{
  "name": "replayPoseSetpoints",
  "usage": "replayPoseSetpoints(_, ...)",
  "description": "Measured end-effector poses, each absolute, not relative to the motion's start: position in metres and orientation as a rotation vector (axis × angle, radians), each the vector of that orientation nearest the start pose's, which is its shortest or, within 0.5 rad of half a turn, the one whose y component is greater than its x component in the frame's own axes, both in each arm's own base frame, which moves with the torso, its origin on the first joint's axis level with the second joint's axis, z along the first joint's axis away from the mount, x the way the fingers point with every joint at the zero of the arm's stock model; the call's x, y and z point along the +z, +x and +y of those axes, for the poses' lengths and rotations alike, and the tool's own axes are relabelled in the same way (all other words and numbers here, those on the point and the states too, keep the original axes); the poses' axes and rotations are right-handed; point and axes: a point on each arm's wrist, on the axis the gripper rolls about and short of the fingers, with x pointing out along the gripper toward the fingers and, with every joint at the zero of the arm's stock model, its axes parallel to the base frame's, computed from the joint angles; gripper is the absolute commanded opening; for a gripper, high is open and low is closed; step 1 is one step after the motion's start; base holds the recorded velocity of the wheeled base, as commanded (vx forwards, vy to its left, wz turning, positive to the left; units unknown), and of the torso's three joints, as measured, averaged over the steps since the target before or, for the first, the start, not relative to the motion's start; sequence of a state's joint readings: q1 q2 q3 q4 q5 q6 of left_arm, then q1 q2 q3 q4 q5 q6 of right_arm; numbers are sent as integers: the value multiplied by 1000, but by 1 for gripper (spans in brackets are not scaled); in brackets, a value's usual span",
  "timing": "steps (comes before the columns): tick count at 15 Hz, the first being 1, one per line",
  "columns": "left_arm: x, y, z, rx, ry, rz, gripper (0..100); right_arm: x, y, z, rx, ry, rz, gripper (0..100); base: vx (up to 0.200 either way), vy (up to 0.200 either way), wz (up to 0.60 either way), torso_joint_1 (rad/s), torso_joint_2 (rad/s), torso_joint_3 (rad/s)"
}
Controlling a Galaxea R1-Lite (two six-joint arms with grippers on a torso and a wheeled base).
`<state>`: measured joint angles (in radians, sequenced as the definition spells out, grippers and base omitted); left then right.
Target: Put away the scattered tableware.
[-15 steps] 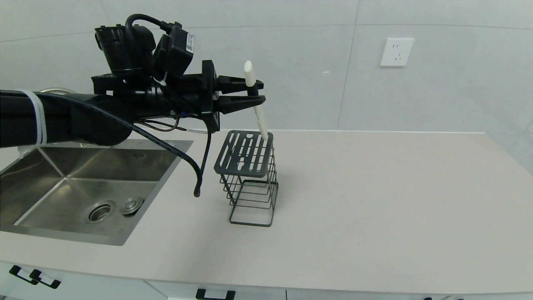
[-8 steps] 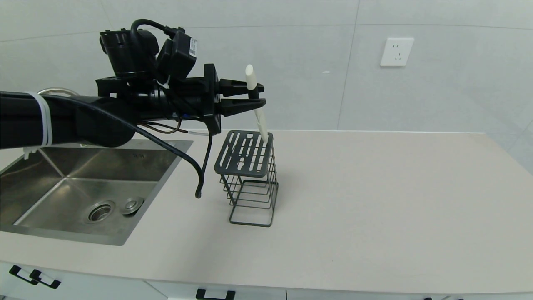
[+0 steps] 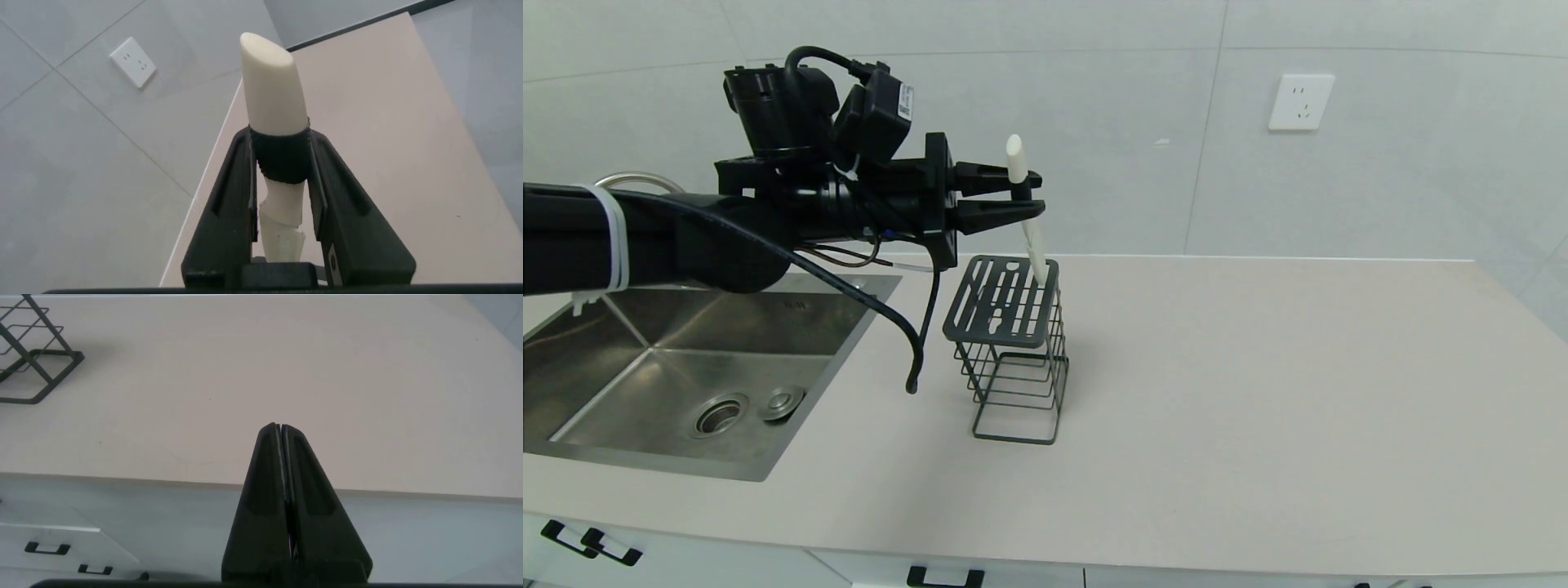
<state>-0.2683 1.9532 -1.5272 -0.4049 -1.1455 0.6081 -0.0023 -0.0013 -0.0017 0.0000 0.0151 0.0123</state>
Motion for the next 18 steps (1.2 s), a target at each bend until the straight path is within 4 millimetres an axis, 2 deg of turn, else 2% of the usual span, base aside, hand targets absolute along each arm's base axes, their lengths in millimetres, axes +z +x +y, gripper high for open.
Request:
replayPoseSetpoints(8, 260, 374, -124, -1380, 474, -368, 0, 76, -23, 0, 13, 12, -3, 0, 0, 0, 0, 0, 0, 0)
replayPoseSetpoints(18, 237, 389, -128, -1383, 452, -310, 0, 76, -23, 0, 13, 12, -3, 0, 0, 0, 0, 0, 0, 0)
